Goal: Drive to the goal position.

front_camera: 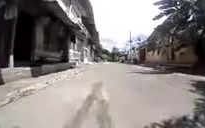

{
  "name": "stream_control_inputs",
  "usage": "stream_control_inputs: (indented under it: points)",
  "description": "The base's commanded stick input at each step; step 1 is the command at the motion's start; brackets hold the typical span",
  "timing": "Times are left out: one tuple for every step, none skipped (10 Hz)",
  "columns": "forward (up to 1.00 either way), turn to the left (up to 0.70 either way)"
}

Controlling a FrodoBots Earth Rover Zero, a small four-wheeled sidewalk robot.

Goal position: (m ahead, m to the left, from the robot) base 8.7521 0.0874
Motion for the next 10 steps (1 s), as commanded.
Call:
stream_control_inputs:
  points:
    - [0.85, 0.0]
    - [0.85, 0.0]
    - [0.85, -0.04]
    - [0.85, -0.12]
    - [0.85, -0.29]
    - [0.85, -0.34]
    - [0.85, -0.34]
    - [0.85, -0.34]
    - [0.85, -0.34]
    - [0.85, -0.34]
